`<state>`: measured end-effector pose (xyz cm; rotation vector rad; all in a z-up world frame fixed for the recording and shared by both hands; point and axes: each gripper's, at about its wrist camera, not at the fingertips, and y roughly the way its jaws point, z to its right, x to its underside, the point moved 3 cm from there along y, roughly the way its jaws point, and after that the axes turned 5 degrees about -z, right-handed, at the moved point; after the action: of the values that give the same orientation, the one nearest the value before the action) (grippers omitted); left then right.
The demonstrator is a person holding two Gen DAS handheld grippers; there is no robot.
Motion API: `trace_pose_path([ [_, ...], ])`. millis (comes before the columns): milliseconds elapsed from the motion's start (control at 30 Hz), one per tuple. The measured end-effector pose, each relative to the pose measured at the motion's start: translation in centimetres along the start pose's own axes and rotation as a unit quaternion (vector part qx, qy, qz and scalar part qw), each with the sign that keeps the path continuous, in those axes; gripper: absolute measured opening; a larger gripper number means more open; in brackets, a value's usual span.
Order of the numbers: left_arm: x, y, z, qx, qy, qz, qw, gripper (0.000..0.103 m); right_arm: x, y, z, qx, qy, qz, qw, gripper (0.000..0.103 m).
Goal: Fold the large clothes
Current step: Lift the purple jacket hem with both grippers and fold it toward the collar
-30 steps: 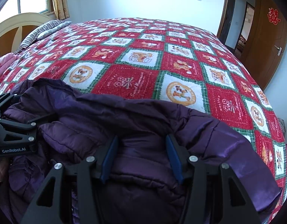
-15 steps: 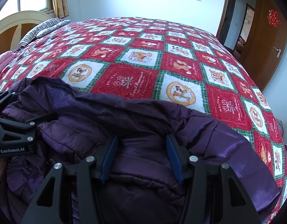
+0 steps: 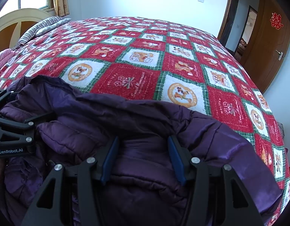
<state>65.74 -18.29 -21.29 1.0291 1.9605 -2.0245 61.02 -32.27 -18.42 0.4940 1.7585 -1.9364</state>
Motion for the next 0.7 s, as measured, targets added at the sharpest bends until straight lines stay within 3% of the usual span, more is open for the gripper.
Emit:
trace_pose_path([
  [467, -0.3, 0.2, 0.0, -0.001, 0.001, -0.015, 0.9999, 0.093, -0.2, 0.1, -0.4, 0.018, -0.012, -0.005, 1.0, 0.058],
  [567, -0.9, -1.4, 0.0, -0.022, 0.012, -0.018, 0.9995, 0.092, -0.5, -0.5, -0.3, 0.022, -0.024, -0.011, 0.999, 0.061],
  [633, -1.4, -4.8, -0.3, -0.028, 0.007, 0.018, 0.9994, 0.092, -0.5, -2.0, 0.1, 0.019, -0.024, -0.002, 1.0, 0.068],
  [700, -1.3, -9.2, -0.9, 0.009, -0.001, 0.061, 0.9981, 0.092, -0.2, -4.3, 1.1, 0.016, -0.006, 0.027, 0.999, 0.081],
])
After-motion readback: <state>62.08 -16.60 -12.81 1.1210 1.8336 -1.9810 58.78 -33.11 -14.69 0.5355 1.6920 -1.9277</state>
